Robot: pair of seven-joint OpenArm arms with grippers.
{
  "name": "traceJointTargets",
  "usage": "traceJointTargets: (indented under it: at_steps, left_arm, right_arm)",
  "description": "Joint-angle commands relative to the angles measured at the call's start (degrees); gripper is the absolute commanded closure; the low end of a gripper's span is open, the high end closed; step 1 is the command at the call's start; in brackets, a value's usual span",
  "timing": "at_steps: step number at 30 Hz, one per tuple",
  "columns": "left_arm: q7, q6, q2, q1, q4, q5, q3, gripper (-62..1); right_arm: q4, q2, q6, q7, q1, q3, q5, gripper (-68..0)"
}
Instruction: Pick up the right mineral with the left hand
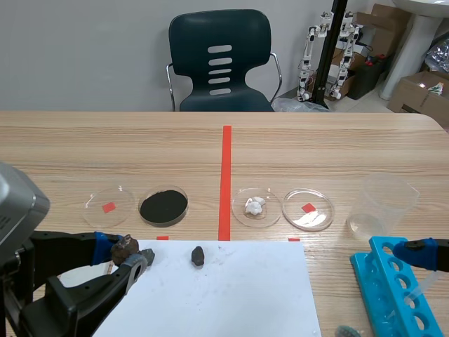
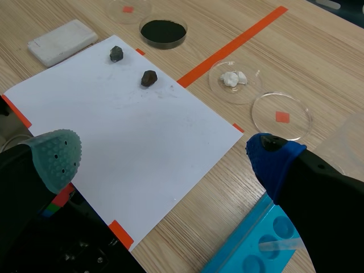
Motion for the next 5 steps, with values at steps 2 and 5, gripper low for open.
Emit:
traceJointTargets:
  at_steps: [2,5]
  left_arm:
    - [-1.0,0.0,0.1,-0.3,1.0,-0.2,0.3,-13.0]
    - [-1.0,0.0,0.1,-0.3,1.0,-0.2,0.3,-13.0]
  right_arm:
    - [0.4,0.0,0.0,0.8,0.2,0.2,0.7,-60.4]
    - [0.4,0.0,0.0,0.8,0.2,0.2,0.7,-60.4]
